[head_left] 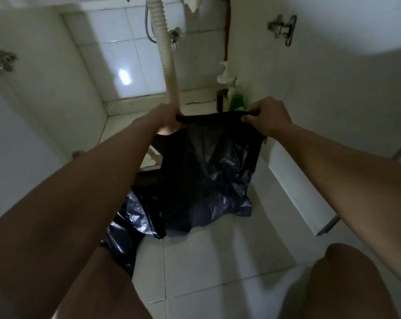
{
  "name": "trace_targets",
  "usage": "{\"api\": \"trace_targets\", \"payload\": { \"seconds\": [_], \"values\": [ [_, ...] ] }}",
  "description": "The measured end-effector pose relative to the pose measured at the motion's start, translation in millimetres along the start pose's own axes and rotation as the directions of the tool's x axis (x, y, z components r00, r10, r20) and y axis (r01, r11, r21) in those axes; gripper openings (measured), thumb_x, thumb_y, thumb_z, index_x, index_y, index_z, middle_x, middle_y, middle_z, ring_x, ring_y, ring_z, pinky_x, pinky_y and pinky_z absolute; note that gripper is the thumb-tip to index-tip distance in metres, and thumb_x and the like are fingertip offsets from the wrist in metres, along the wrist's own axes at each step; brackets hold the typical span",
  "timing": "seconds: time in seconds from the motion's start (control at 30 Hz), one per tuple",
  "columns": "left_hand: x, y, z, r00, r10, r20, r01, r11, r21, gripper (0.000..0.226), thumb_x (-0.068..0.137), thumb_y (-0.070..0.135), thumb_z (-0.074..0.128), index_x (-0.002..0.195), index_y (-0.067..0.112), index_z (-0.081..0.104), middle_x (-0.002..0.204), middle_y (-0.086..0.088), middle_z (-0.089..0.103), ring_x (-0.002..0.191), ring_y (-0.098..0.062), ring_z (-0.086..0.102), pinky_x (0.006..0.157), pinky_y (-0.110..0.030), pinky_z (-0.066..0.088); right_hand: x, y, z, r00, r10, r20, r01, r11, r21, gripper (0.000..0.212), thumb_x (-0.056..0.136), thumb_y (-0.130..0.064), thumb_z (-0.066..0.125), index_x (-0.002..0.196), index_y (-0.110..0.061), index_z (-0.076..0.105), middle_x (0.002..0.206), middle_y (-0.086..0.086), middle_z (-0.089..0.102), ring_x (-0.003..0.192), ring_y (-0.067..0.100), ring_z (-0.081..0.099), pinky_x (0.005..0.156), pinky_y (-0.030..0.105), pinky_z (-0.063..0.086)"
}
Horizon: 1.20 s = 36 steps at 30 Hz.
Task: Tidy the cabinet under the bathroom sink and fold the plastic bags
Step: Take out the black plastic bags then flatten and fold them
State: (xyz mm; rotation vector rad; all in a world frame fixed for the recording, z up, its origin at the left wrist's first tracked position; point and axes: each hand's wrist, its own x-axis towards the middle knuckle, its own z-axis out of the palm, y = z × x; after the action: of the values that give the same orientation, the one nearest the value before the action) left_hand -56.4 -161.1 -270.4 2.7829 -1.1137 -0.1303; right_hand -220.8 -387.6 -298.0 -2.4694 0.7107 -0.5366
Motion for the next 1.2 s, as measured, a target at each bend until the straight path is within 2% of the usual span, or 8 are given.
{"api": "trace_targets", "payload": {
  "seconds": [0.3, 0.4, 0.5, 0.6, 0.7, 0.93, 1.07, 1.2],
  "values": [
    [-5, 10, -31, 0.960, 0.007, -0.278, -0.050, 0.988, -0.148, 0.034, 0.096, 0.024, 0.053, 0.126, 0.021, 0.067, 0.125, -0.010, 0.066, 0.111, -0.031, 0.061, 0.093, -0.043, 0.052, 7, -12, -30, 0.944, -0.111, -0.309, 0.179, 0.964, 0.199, 0.030, 0.081, -0.047, 0.073, 0.093, -0.020, 0.079, 0.084, -0.004, 0.073, 0.078, 0.010, 0.068, 0.074, 0.033, 0.060],
    [-16, 11, -36, 0.959, 0.033, -0.281, -0.094, 0.974, -0.207, 0.033, 0.097, 0.019, 0.052, 0.126, 0.019, 0.067, 0.126, -0.007, 0.065, 0.116, -0.028, 0.059, 0.095, -0.036, 0.047, -3, -7, -40, 0.974, -0.167, -0.150, 0.204, 0.940, 0.275, 0.023, 0.082, -0.039, 0.078, 0.091, -0.018, 0.078, 0.081, -0.004, 0.072, 0.078, 0.009, 0.069, 0.068, 0.022, 0.057],
    [-31, 10, -39, 0.992, 0.049, -0.117, -0.079, 0.960, -0.269, 0.026, 0.094, 0.024, 0.059, 0.115, 0.019, 0.074, 0.111, 0.002, 0.068, 0.108, -0.019, 0.061, 0.090, -0.031, 0.045, -12, 3, -48, 0.975, -0.069, 0.210, -0.024, 0.911, 0.411, 0.021, 0.078, -0.035, 0.082, 0.090, -0.018, 0.077, 0.085, 0.002, 0.074, 0.084, 0.017, 0.072, 0.068, 0.025, 0.054],
    [-40, 7, -27, 0.954, 0.042, 0.296, 0.029, 0.972, -0.232, 0.022, 0.086, 0.032, 0.069, 0.098, 0.016, 0.076, 0.100, -0.007, 0.073, 0.097, -0.026, 0.067, 0.094, -0.044, 0.052, -23, 18, -47, 0.805, 0.006, 0.593, -0.222, 0.930, 0.292, 0.024, 0.075, -0.034, 0.083, 0.089, -0.015, 0.077, 0.090, 0.011, 0.075, 0.087, 0.027, 0.073, 0.074, 0.036, 0.058],
    [-47, 16, -4, 0.773, -0.037, 0.633, 0.136, 0.985, -0.109, 0.034, 0.088, 0.034, 0.070, 0.111, 0.009, 0.072, 0.109, -0.010, 0.071, 0.102, -0.029, 0.067, 0.095, -0.040, 0.053, -41, 29, -31, 0.526, 0.141, 0.839, -0.266, 0.964, 0.005, 0.028, 0.073, -0.035, 0.085, 0.094, -0.016, 0.078, 0.097, 0.011, 0.075, 0.091, 0.027, 0.072, 0.085, 0.041, 0.058],
    [-59, 29, 99, 0.566, -0.123, 0.815, -0.047, 0.982, 0.181, 0.048, 0.084, 0.050, 0.069, 0.115, 0.013, 0.062, 0.132, -0.009, 0.055, 0.108, -0.027, 0.053, 0.091, -0.032, 0.041, -87, 59, 50, 0.183, 0.457, 0.870, -0.184, 0.885, -0.427, 0.050, 0.065, -0.043, 0.091, 0.109, -0.028, 0.071, 0.140, 0.004, 0.055, 0.130, 0.026, 0.050, 0.105, 0.046, 0.049],
    [-72, 27, 156, 0.451, -0.100, 0.887, -0.129, 0.976, 0.175, 0.050, 0.090, 0.048, 0.062, 0.127, 0.013, 0.062, 0.141, -0.012, 0.050, 0.125, -0.032, 0.049, 0.103, -0.036, 0.040, -122, 66, 87, 0.096, 0.533, 0.841, -0.105, 0.845, -0.524, 0.084, 0.077, -0.045, 0.083, 0.147, -0.023, 0.043, 0.157, 0.006, 0.035, 0.142, 0.026, 0.036, 0.108, 0.039, 0.044],
    [-95, 24, 216, 0.380, -0.077, 0.922, -0.194, 0.968, 0.161, 0.058, 0.092, 0.047, 0.059, 0.136, 0.009, 0.057, 0.142, -0.014, 0.051, 0.128, -0.033, 0.048, 0.102, -0.034, 0.038, -161, 76, 121, 0.031, 0.541, 0.840, -0.008, 0.841, -0.541, 0.080, 0.091, -0.038, 0.070, 0.155, -0.014, 0.029, 0.160, 0.006, 0.031, 0.145, 0.024, 0.032, 0.092, 0.023, 0.037]
  ]
}}
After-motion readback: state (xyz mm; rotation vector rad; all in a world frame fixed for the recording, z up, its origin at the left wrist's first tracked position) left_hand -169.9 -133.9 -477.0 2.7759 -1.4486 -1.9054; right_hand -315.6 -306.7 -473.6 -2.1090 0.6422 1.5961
